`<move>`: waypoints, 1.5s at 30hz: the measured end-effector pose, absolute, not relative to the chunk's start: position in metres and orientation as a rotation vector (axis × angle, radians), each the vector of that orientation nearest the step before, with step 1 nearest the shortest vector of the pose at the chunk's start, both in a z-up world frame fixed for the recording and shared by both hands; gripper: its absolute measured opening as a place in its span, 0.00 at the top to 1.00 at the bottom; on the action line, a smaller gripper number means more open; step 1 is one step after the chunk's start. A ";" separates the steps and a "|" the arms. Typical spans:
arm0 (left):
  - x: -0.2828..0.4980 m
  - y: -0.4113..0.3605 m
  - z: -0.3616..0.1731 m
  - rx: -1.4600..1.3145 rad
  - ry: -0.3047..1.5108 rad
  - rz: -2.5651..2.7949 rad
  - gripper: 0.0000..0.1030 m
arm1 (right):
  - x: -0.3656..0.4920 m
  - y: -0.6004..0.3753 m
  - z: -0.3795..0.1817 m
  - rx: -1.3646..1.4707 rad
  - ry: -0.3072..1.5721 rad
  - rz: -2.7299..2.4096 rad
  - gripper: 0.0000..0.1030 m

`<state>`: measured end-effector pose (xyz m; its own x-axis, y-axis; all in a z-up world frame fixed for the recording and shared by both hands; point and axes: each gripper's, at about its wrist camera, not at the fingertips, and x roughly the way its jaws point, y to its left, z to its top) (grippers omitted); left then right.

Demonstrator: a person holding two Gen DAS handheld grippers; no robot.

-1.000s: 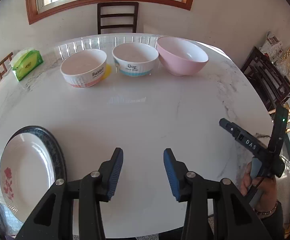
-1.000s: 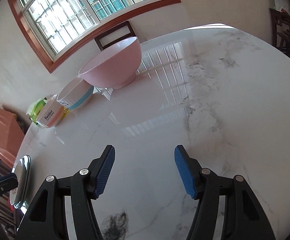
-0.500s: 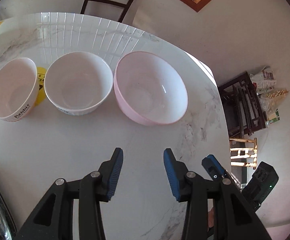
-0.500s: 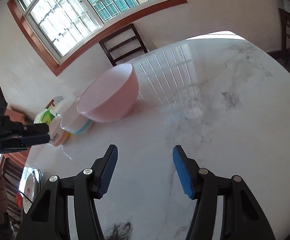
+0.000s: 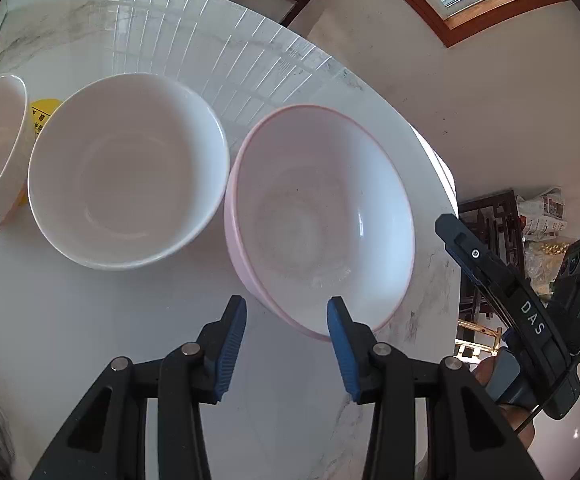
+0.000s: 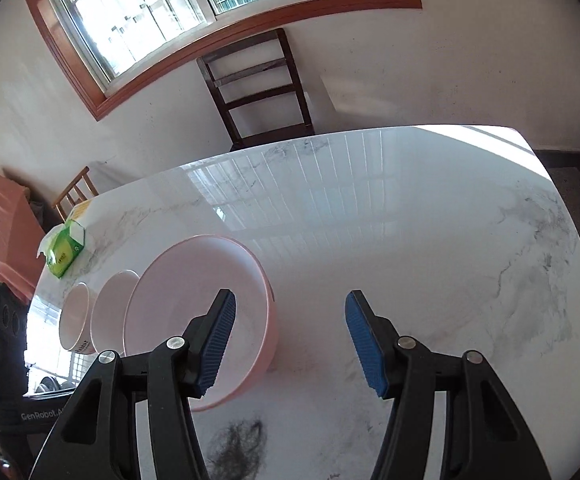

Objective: Organize plates and bowls
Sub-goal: 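Move both grippers toward the pink bowl beside the white bowls, then close the right gripper on the rim of the pink bowl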

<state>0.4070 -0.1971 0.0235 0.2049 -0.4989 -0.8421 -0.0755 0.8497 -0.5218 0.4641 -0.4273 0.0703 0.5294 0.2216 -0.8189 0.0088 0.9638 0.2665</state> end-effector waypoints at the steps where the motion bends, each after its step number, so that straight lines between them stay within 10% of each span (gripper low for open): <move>1: 0.408 -0.198 0.021 -0.518 1.347 -0.304 0.58 | 0.470 -0.422 0.067 0.231 1.018 0.122 0.47; 9: 0.416 -0.206 0.008 -0.517 1.364 -0.279 0.65 | 0.495 -0.402 0.036 0.145 1.127 0.127 0.94; 45: 0.166 -0.043 0.039 -0.315 1.372 -0.260 0.74 | 0.221 -0.268 0.056 0.253 1.212 0.315 0.87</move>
<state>0.1658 -0.0433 0.0392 0.1801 -0.3618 -0.9147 -0.0019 0.9298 -0.3681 0.2206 -0.2680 0.0559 0.3173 0.3699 -0.8732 -0.1027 0.9288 0.3561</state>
